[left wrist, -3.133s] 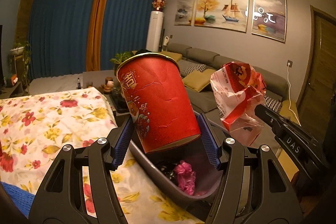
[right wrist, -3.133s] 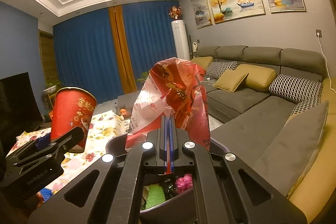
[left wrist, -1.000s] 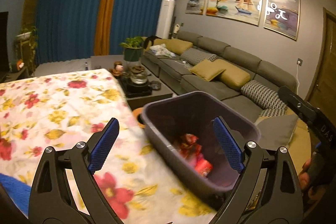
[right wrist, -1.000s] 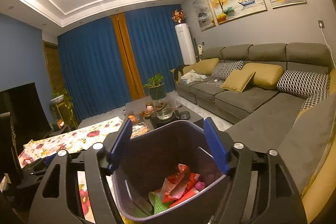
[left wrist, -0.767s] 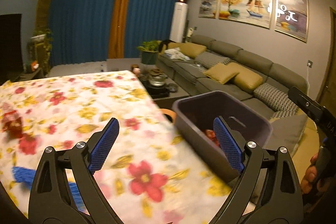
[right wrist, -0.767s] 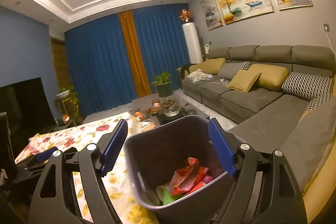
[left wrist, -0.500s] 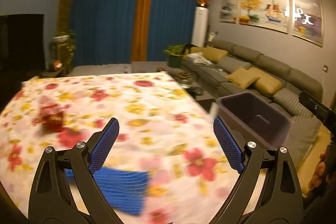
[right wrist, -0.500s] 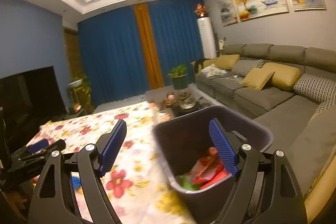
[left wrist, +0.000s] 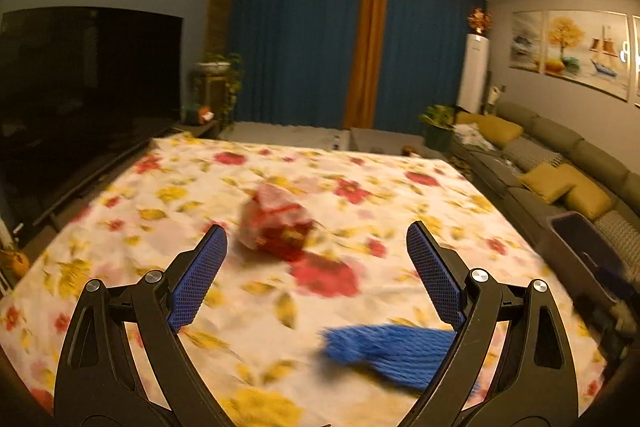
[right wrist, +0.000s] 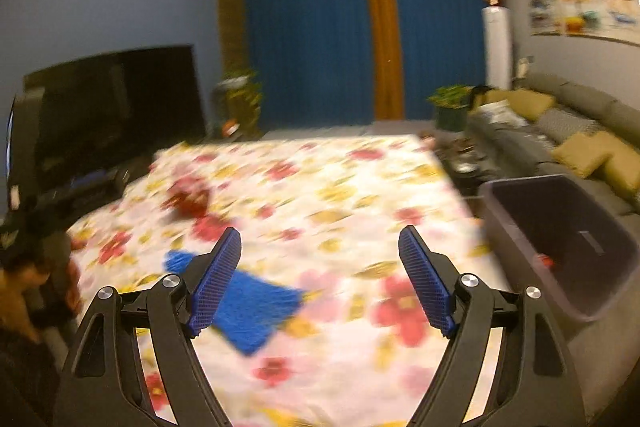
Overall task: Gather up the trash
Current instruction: 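Move both open grippers back over the bed toward the blue mesh and wrapper, then grasp the blue foam mesh with the right gripper and lift it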
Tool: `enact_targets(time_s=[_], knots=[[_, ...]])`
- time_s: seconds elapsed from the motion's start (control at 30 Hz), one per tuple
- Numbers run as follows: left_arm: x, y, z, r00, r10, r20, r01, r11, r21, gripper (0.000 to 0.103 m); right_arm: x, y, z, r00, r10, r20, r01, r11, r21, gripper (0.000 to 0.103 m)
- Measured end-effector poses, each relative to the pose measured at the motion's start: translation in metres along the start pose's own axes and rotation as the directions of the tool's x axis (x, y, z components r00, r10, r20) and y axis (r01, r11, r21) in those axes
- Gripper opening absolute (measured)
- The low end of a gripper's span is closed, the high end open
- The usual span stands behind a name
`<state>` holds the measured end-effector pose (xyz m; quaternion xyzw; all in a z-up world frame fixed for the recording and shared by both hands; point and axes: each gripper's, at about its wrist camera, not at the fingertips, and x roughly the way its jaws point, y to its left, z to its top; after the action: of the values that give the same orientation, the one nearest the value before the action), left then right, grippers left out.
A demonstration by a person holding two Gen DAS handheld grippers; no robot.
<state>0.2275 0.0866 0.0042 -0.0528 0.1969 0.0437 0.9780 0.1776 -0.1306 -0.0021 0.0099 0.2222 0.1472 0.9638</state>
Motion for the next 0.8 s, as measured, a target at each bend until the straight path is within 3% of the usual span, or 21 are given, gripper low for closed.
enact_targets(time_s=[0.17, 0.33, 0.43, 0.57, 0.8], knots=[[0.012, 0.027, 0.008, 0.995, 0.089, 0.046, -0.088, 0.996, -0.023, 0.090, 0.038, 0.040, -0.002, 0.995, 0.057, -0.082, -0.062, 0.997, -0.055, 0.079], [0.028, 0.050, -0.001, 0.993, 0.117, 0.008, -0.116, 0.991, -0.061, 0.090, 0.061, 0.063, -0.005, 0.990, 0.077, -0.121, -0.089, 0.991, -0.095, 0.079], [0.024, 0.060, -0.002, 0.986, 0.166, 0.031, -0.163, 0.984, -0.066, 0.090, 0.077, 0.077, -0.011, 0.984, 0.087, -0.153, -0.105, 0.988, -0.111, 0.079], [0.014, 0.074, 0.000, 0.987, 0.154, 0.041, -0.147, 0.980, -0.132, 0.090, 0.093, 0.089, -0.014, 0.979, 0.088, -0.184, -0.115, 0.984, -0.139, 0.079], [0.017, 0.081, 0.000, 0.987, 0.157, 0.029, -0.151, 0.976, -0.158, 0.090, 0.113, 0.095, -0.018, 0.964, 0.088, -0.250, -0.129, 0.980, -0.154, 0.079]])
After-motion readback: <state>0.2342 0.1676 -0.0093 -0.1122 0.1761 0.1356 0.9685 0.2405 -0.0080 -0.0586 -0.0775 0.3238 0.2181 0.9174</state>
